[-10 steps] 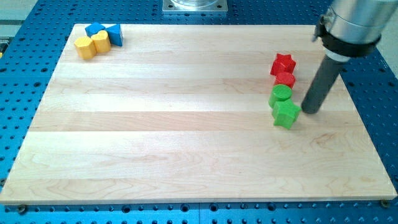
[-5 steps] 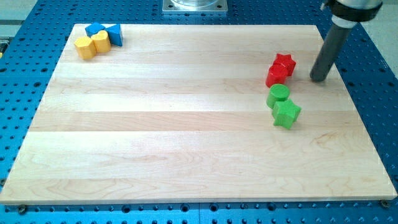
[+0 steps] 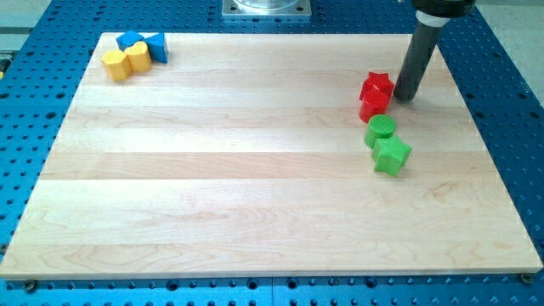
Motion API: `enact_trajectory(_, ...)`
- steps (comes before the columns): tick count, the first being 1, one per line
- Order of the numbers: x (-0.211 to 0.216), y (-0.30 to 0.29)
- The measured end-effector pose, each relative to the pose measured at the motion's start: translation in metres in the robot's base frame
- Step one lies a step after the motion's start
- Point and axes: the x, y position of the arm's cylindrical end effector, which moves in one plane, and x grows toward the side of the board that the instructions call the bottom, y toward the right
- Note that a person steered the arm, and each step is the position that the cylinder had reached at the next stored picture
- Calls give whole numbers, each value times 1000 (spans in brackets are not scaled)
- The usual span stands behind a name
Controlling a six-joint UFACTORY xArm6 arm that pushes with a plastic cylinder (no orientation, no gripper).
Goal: Move the red blocks slightly to the left
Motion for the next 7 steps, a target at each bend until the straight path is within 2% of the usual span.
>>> enact_trajectory(5,-22,0)
enact_trajectory(7,-26,-22)
